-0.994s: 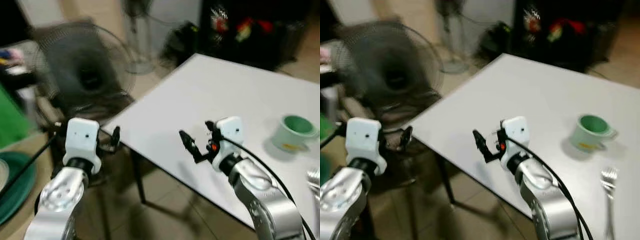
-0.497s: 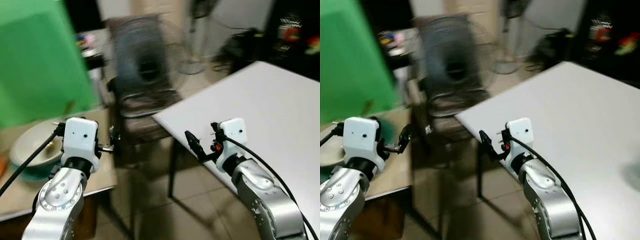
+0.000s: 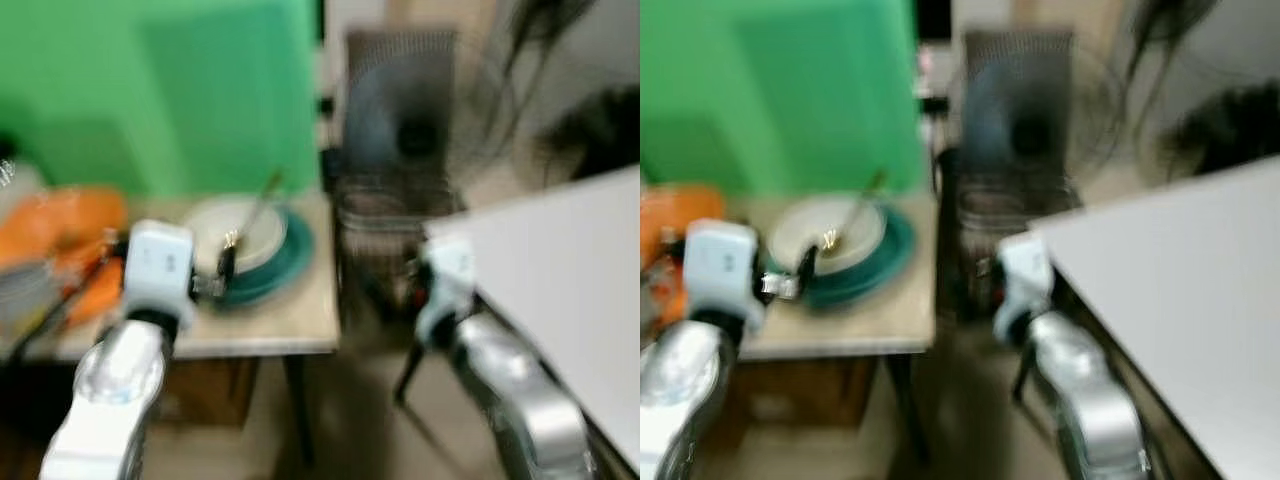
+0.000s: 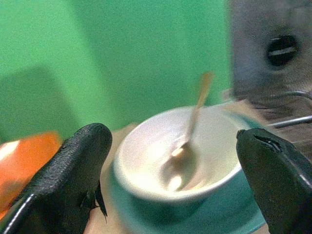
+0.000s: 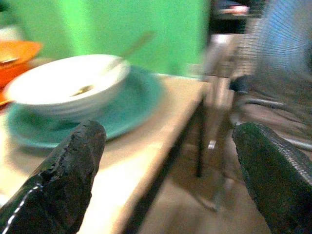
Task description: Setting the table
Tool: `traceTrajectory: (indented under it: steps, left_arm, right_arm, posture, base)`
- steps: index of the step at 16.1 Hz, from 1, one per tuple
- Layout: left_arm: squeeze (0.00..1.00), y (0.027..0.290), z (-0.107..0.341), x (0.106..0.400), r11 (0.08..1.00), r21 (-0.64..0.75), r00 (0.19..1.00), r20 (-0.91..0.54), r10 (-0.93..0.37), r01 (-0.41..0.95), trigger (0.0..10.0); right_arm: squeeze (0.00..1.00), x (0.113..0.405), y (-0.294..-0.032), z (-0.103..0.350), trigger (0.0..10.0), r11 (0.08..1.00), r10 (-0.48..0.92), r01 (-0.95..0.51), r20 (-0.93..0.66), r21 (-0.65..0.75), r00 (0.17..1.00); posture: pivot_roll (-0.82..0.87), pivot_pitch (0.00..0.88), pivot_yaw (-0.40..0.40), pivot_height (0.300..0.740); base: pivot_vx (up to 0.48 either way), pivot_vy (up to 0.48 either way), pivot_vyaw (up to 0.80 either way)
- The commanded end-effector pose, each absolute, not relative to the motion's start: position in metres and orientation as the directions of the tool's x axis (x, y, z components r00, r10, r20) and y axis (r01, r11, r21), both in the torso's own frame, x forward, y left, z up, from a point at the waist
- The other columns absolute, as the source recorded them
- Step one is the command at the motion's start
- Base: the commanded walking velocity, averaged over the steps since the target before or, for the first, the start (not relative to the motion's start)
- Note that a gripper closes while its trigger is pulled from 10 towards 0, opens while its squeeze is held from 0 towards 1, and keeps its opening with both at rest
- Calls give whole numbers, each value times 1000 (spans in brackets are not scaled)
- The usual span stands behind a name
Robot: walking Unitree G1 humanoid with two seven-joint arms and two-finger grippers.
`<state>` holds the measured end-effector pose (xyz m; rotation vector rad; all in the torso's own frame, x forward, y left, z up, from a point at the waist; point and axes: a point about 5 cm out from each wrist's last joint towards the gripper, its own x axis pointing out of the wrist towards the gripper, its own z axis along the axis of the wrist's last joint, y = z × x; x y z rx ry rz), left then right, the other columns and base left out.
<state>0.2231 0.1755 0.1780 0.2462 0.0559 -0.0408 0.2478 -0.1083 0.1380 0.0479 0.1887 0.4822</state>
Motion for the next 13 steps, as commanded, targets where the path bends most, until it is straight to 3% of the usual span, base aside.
traceTrajectory:
  steps: [1,5,7,13]
  left_arm:
    - [0,176,179,224,971,235,998,-57,-26,39,10000]
    - [0,175,180,227,975,216,998,-55,-39,50,10000]
    - [0,174,180,227,980,183,997,-47,-63,71,10000]
    - [0,178,181,226,975,195,994,-59,-95,105,10000]
  right_arm:
    - [1000,251,-114,141,10000,896,445,-436,-156,85,882]
    - [1000,255,-118,140,10000,912,410,-403,-153,76,899]
    - [1000,257,-117,141,10000,918,395,-385,-156,89,905]
    - [1000,262,-112,144,10000,918,395,-386,-127,88,910]
  posture:
    - [-41,0,42,740]
    - [-44,0,43,740]
    - [-43,0,43,740]
    - [-33,0,41,740]
  base:
    - [0,0,800]
    - [0,0,800]
    - [0,0,0]
    - [359,0,0]
